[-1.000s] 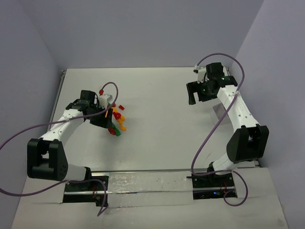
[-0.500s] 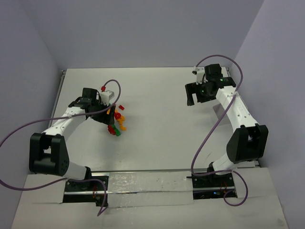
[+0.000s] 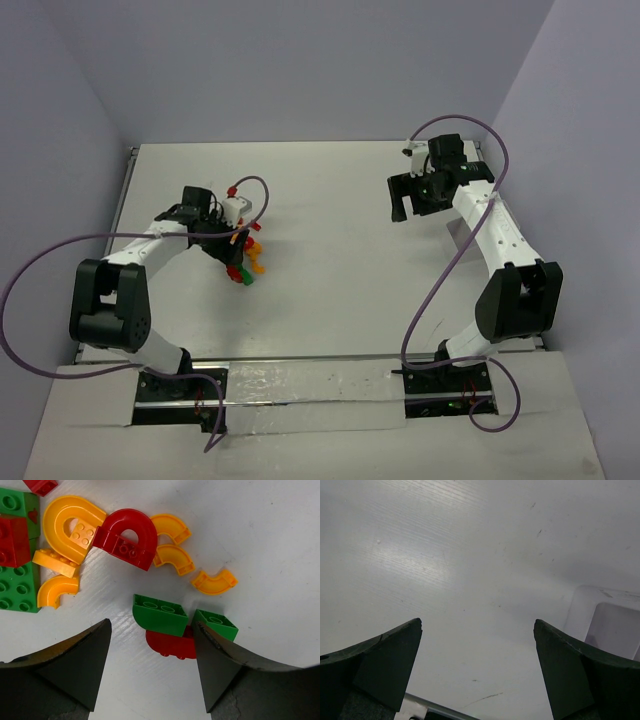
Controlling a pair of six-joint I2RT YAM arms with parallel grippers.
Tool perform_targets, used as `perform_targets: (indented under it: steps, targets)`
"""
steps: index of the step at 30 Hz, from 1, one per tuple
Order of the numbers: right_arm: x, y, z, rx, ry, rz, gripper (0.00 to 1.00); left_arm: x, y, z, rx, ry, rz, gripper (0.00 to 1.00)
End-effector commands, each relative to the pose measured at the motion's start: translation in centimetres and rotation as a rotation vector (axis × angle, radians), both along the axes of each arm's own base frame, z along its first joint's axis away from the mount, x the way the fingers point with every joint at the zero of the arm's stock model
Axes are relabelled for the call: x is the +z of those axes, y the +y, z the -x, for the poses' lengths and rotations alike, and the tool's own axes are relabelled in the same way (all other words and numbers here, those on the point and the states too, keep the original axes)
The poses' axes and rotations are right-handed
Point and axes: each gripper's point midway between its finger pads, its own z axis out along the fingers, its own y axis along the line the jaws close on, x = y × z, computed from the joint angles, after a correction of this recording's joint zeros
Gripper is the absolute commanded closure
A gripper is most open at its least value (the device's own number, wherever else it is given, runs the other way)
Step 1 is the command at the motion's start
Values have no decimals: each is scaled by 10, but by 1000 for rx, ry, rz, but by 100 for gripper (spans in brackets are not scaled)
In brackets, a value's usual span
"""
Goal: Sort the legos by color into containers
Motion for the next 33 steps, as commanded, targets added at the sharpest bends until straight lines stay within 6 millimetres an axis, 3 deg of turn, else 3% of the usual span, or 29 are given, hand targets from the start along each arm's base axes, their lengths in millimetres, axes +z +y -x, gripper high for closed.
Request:
perform_targets:
  steps: [1,18,28,33]
  targets:
    - [7,5,-4,5,-30,-9,0,0,-9,-10,-56,-45,23,24]
    - [2,9,-4,13,-14,-6,0,-26,-9,-10,-83,-12,-7,30]
    - [0,11,-4,18,-11,-6,0,-25,-9,2,-82,13,2,31]
    - [1,13,-5,19,-13,-8,0,-28,-6,6,-73,22,-9,36]
